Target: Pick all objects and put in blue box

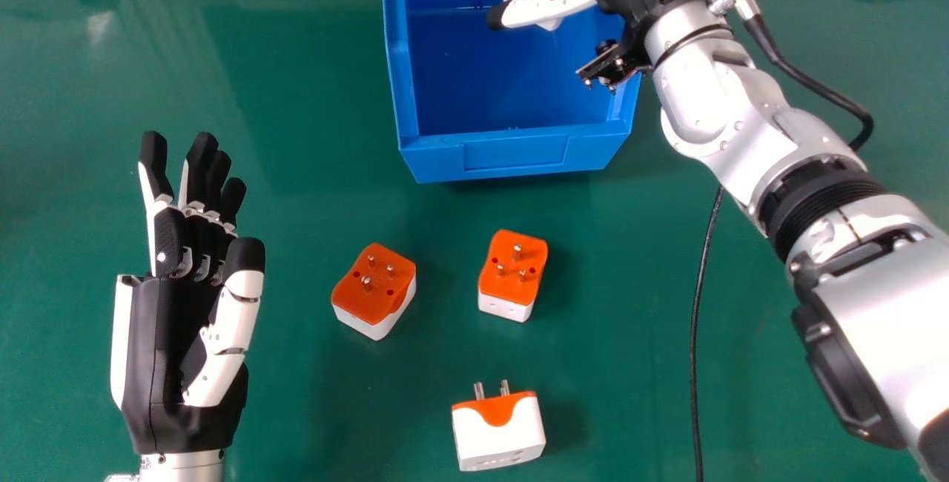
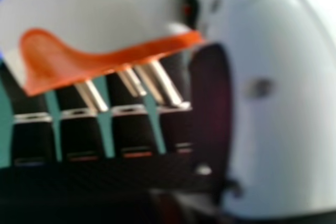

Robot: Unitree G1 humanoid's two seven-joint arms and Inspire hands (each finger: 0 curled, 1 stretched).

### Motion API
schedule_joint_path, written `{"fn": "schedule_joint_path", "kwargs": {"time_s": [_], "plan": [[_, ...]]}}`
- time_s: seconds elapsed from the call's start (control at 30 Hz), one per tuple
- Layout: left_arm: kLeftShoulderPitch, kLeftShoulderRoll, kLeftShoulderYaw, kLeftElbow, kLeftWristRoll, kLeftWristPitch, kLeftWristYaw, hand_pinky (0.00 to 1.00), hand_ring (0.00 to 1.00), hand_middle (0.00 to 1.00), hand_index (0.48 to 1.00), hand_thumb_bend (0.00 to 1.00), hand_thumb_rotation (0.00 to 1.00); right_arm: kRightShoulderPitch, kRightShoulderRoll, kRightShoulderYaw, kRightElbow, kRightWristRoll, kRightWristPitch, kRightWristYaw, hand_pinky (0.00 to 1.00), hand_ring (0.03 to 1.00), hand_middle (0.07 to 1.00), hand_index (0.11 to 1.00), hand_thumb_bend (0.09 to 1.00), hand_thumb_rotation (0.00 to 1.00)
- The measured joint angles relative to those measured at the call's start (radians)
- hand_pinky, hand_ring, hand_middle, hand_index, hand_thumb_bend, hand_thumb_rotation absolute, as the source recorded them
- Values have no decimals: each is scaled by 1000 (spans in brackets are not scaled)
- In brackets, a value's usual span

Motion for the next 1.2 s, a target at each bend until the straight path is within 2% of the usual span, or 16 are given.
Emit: {"fn": "schedule_joint_path", "kwargs": {"time_s": [0.07, 0.1, 0.13, 0.17, 0.23, 0.27, 0.33, 0.37, 0.4, 0.43, 0.57, 0.8, 1.07, 1.2], "plan": [[0, -1, 0, 0, -3, 0, 0, 1000, 1000, 990, 965, 332, 458, -4, 0, -5, 0, 8, 0, 30, 432, 423, 503, 503, 519, 0], [0, -2, 0, 0, -3, 0, 0, 1000, 1000, 990, 966, 331, 458, -6, 0, -9, 0, 13, 0, 45, 446, 467, 541, 502, 520, 27], [0, -3, 0, 0, -3, 0, 0, 1000, 1000, 990, 966, 331, 458, -7, 0, -14, 0, 22, 0, 57, 446, 467, 541, 502, 520, 27], [0, -5, 0, 0, -3, 0, -1, 1000, 1000, 990, 966, 331, 459, -8, 0, -20, 0, 31, 0, 68, 395, 419, 504, 535, 610, 50], [0, -10, -1, 1, -3, 0, 0, 1000, 1000, 990, 966, 331, 459, -11, 0, -27, 0, 42, 1, 96, 395, 419, 504, 535, 610, 50], [-1, -12, -1, 1, -2, 0, 0, 1000, 1000, 990, 966, 330, 459, -13, 0, -31, 1, 45, 1, 117, 427, 474, 555, 569, 687, 85], [-1, -16, -1, 1, -1, 0, 0, 1000, 1000, 990, 966, 330, 459, -18, 0, -38, 1, 54, 1, 157, 427, 474, 555, 569, 687, 85], [-1, -19, -1, 1, 0, 0, 0, 1000, 1000, 990, 965, 331, 459, -19, 0, -41, 1, 63, 1, 178, 487, 540, 603, 609, 750, 133], [-1, -19, -1, 1, 0, -1, 0, 1000, 1000, 990, 965, 331, 460, -20, 0, -41, 1, 68, 1, 193, 590, 650, 691, 682, 841, 223], [-1, -19, -1, 1, 0, -1, 0, 1000, 1000, 990, 965, 331, 460, -20, 0, -41, 1, 69, 2, 205, 590, 650, 691, 682, 841, 223], [-2, -19, 1, 6, -2, -4, -1, 1000, 1000, 989, 961, 331, 460, -20, -1, -40, 1, 70, 11, 236, 725, 796, 829, 787, 949, 393], [-6, -20, 1, 9, -3, -6, -5, 1000, 1000, 988, 959, 322, 452, -20, -5, -40, 1, 70, 9, 236, 781, 858, 885, 836, 991, 494], [-7, -21, 2, 9, -4, -7, -6, 1000, 1000, 986, 957, 310, 432, -20, -7, -40, 1, 70, 8, 235, 792, 873, 905, 857, 1000, 512], [-8, -20, 2, 9, -4, -7, -6, 1000, 1000, 986, 954, 310, 427, -20, -8, -38, 1, 70, 7, 250, 821, 912, 947, 905, 1000, 525]]}}
